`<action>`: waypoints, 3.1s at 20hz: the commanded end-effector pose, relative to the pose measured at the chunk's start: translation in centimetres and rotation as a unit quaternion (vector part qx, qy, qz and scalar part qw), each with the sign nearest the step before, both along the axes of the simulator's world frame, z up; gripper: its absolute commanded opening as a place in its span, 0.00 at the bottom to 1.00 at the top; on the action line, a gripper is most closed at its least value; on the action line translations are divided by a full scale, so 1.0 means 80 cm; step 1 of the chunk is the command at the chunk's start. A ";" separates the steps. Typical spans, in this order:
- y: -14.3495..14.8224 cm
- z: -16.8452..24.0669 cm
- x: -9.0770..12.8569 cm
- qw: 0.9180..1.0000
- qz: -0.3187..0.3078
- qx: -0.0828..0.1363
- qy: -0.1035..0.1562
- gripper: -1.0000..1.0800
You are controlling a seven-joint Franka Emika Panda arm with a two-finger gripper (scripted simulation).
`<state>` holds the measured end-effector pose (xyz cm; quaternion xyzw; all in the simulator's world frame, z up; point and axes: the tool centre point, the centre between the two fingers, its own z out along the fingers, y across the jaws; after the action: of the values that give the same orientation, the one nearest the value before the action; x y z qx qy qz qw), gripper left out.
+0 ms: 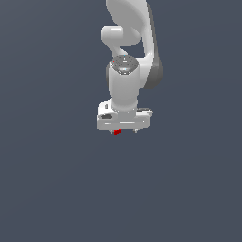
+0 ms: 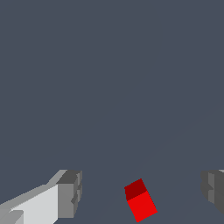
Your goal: Pick up the red cube and move it to a goal position.
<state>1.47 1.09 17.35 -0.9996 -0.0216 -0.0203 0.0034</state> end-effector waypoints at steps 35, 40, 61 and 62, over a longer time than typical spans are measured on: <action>-0.043 -0.187 -0.139 0.974 0.227 -0.007 0.018 0.96; -0.046 -0.192 -0.141 0.972 0.232 -0.008 0.019 0.00; -0.047 -0.181 -0.109 0.973 0.232 -0.008 0.018 0.00; -0.047 -0.179 -0.103 0.973 0.232 -0.008 0.018 0.00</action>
<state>-7.47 -2.65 2.76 -0.9675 -0.2528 0.0000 0.0003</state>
